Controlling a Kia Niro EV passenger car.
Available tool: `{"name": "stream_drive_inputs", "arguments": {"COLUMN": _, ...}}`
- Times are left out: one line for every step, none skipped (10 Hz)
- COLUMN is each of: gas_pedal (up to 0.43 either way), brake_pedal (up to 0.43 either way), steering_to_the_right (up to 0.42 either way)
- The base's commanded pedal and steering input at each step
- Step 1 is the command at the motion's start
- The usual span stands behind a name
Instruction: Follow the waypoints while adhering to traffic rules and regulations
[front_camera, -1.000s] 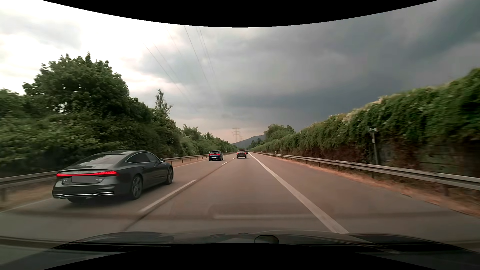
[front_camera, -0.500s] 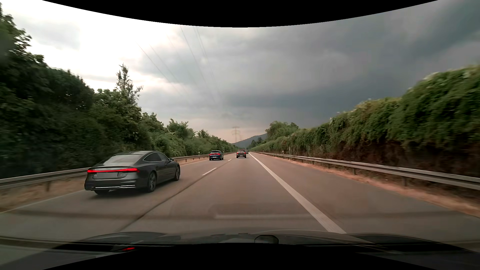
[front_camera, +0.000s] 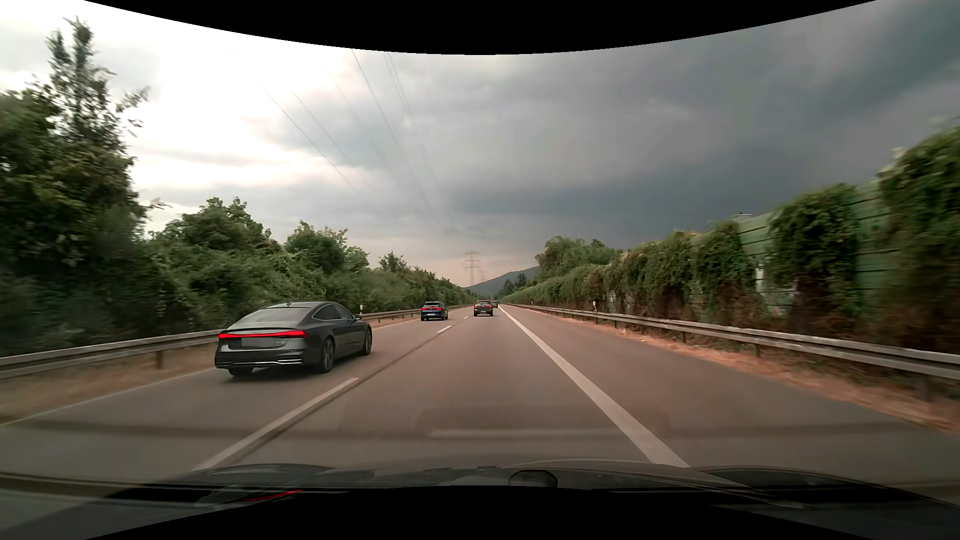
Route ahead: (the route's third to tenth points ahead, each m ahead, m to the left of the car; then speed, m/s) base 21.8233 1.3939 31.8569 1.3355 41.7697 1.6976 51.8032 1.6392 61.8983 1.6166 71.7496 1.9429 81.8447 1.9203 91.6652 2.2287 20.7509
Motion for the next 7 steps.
{"name": "stream_drive_inputs", "arguments": {"gas_pedal": 0.118, "brake_pedal": 0.0, "steering_to_the_right": -0.003}}
{"name": "stream_drive_inputs", "arguments": {"gas_pedal": 0.118, "brake_pedal": 0.0, "steering_to_the_right": -0.003}}
{"name": "stream_drive_inputs", "arguments": {"gas_pedal": 0.118, "brake_pedal": 0.0, "steering_to_the_right": -0.003}}
{"name": "stream_drive_inputs", "arguments": {"gas_pedal": 0.118, "brake_pedal": 0.0, "steering_to_the_right": -0.003}}
{"name": "stream_drive_inputs", "arguments": {"gas_pedal": 0.118, "brake_pedal": 0.0, "steering_to_the_right": -0.003}}
{"name": "stream_drive_inputs", "arguments": {"gas_pedal": 0.118, "brake_pedal": 0.0, "steering_to_the_right": -0.003}}
{"name": "stream_drive_inputs", "arguments": {"gas_pedal": 0.118, "brake_pedal": 0.0, "steering_to_the_right": -0.003}}
